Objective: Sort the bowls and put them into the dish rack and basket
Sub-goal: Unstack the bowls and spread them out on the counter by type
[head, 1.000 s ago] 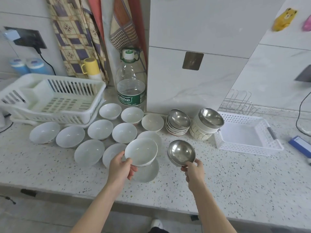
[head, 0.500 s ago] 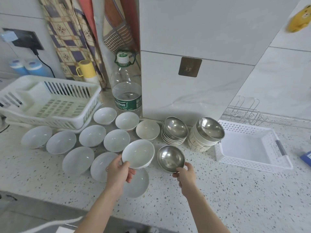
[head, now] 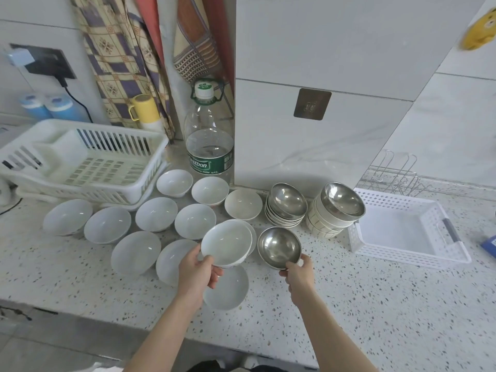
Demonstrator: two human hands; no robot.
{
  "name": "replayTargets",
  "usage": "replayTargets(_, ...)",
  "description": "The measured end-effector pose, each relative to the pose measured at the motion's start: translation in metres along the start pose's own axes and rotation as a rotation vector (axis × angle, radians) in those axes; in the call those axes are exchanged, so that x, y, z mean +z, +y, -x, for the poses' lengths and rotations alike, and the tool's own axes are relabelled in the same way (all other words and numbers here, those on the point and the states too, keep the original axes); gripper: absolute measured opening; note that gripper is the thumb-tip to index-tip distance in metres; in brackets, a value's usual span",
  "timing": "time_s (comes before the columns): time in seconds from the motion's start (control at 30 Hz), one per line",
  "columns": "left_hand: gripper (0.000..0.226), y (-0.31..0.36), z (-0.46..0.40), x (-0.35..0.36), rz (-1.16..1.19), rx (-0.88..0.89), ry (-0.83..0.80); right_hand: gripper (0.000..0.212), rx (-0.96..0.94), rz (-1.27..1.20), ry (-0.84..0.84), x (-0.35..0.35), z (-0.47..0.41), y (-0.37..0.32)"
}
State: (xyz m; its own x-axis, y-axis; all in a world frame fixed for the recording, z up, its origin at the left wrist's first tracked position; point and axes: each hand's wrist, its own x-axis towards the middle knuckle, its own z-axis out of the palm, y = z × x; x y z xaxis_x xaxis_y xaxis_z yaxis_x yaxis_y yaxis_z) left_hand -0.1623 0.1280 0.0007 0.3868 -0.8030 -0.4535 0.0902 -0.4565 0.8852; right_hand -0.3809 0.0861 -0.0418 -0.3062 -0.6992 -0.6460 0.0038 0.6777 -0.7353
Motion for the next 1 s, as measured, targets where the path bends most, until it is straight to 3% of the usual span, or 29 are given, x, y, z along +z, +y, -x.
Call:
replayTargets(0.27,0.039,-0.002,0.003,-0.005,-0.017,0.017,-0.04,0.053,-0.002,-0.034,0.036,0.011,0.001,0.005)
replayTargets(0.57,0.045,-0.001,0.01,-0.001,-0.071,0.064,-0.138,0.058,0.025,-0.034,-0.033,-0.002,0.011,0.008)
replayTargets(0.77,0.049,-0.002,0.016,0.016,-0.14,0.08,-0.269,0.039,-0.126,-0.06,0.063,-0.026,0.029,0.021)
replayTargets(1.0,0.053,-0.021,0.028,0.042,-0.257,0.081,-0.451,0.023,-0.25,-0.031,-0.149,-0.048,0.056,0.033)
